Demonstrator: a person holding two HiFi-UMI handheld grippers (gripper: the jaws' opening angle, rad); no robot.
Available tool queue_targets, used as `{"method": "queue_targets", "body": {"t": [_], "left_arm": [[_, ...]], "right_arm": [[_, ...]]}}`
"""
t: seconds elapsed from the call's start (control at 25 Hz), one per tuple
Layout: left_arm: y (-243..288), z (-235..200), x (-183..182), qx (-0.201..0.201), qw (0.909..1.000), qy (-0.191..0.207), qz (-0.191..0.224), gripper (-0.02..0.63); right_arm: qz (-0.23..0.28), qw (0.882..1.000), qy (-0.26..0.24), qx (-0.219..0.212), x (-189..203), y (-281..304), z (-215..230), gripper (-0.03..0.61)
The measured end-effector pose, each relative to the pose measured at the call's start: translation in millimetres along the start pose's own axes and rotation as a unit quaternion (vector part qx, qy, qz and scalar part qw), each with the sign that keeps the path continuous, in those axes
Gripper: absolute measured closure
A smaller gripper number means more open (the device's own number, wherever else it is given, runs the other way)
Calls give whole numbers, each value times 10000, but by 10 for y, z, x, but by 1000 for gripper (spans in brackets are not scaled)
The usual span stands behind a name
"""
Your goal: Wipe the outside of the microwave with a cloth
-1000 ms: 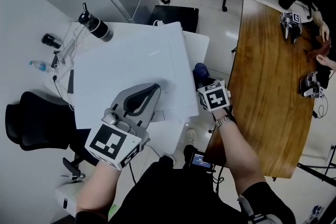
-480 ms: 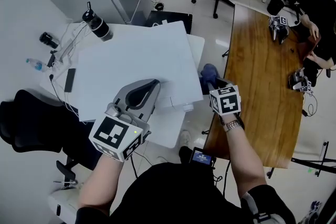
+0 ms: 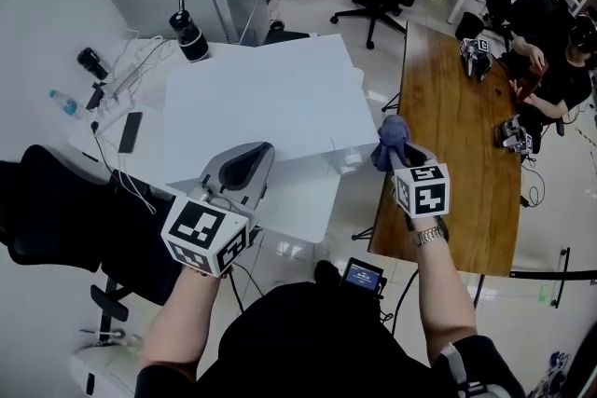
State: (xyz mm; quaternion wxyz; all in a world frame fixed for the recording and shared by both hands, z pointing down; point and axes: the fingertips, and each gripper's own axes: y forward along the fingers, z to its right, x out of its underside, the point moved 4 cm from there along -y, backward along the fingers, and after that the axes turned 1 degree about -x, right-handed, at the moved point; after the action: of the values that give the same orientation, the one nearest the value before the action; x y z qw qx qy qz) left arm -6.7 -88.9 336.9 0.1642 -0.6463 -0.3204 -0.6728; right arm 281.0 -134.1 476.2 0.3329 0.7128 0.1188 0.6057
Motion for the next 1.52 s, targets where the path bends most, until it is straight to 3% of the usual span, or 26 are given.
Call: {"method": "queue_targets", "body": {"t": [0.28,0.56,0.96,1.2,1.52], "left_arm": [[-606,-73,162,-96,9999,-99,82,607],[-1111,-169,326,-313,9993,-183,129,607],[-1773,-458,640,-863,9956,-365,37,607],[-2164,-689,807,-1220,9911,-531,5,607],[-2545,-893,975,-1592,9849,-671,-58,607]], "right_arm": [[247,9994,-131,211,-17,-564,-440,495],[444,9985,-335,2,-47,-816,-1025,495],[712,9877,-907,-1056,-107,-644,-2317,495],[803,9716,-1353,-1768,-140,-435,-3202,495],[930,9500,-1868,-2325,-246,-133,-4086,495]]}}
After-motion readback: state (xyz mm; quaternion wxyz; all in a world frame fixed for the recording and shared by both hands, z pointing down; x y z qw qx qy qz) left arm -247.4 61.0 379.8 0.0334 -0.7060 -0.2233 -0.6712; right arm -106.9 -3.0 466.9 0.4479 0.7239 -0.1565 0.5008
